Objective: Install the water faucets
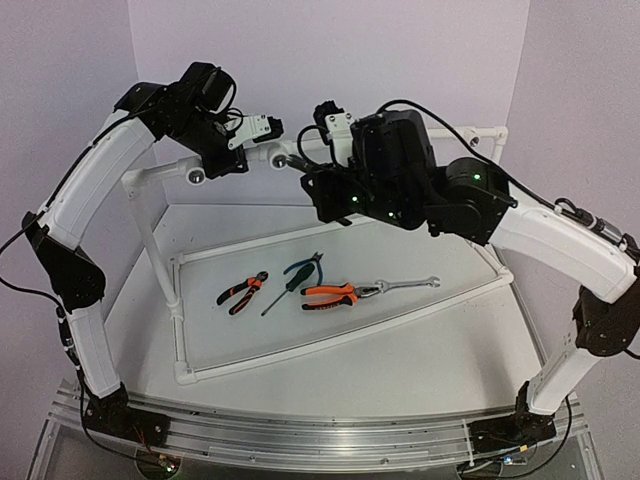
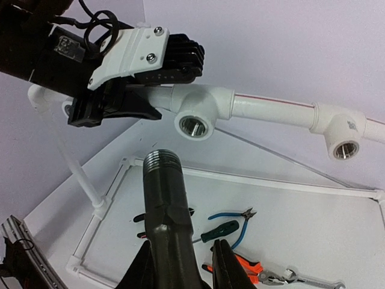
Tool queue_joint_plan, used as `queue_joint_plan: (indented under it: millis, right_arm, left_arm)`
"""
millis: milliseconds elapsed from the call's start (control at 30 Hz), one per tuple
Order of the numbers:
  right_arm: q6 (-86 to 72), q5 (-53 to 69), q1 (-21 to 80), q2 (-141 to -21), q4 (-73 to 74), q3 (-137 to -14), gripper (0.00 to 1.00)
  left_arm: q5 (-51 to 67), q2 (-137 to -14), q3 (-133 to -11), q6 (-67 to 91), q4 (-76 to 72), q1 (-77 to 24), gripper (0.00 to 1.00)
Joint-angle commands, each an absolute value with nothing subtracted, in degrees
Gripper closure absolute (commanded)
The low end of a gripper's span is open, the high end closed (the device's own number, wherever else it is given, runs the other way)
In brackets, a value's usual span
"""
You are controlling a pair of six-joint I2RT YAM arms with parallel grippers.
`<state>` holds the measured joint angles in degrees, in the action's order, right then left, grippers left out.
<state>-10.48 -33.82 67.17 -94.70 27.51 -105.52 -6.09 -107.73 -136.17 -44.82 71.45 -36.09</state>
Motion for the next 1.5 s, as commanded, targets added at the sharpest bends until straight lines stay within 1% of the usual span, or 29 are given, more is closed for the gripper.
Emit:
queue_joint_plan:
  millis: [0, 200, 367, 667, 900, 1167, 1467]
  right_arm:
    - [-5.4, -41.4, 68.9, -99.2, 25.0, -111.5, 1.0]
    - [-4.2, -43.6, 68.9, -102.5, 24.9, -113.0, 1.0]
    - [-2.4, -44.3, 68.9, -105.4, 25.0, -116.8, 1.0]
    - [-4.3, -48.6, 68.9, -107.2, 24.9, -117.4, 1.0]
    - [-10.3, -51.0, 69.0, -108.1, 25.0, -116.5, 1.0]
    - [-12.6, -54.0, 71.5, -108.9, 25.0, -116.8, 1.0]
    - [-14.6, -56.5, 71.6, -109.7, 24.9, -116.9, 1.0]
  left_arm:
    - [-0.2, -102.6, -133.9, -20.3, 82.0, -35.0, 1.0]
    - [9.4, -102.5, -129.7, -16.1, 81.9, -35.0, 1.0]
    - [12.2, -103.3, -130.6, -14.3, 81.1, -35.0, 1.0]
    - [8.9, -103.6, -131.1, -11.5, 78.8, -35.0, 1.0]
    - [5.4, -103.9, -131.6, -7.1, 76.4, -35.0, 1.0]
    - [0.9, -104.0, -131.3, -3.1, 74.7, -35.0, 1.0]
    - [0.6, -104.0, -131.9, -2.0, 74.2, -35.0, 1.0]
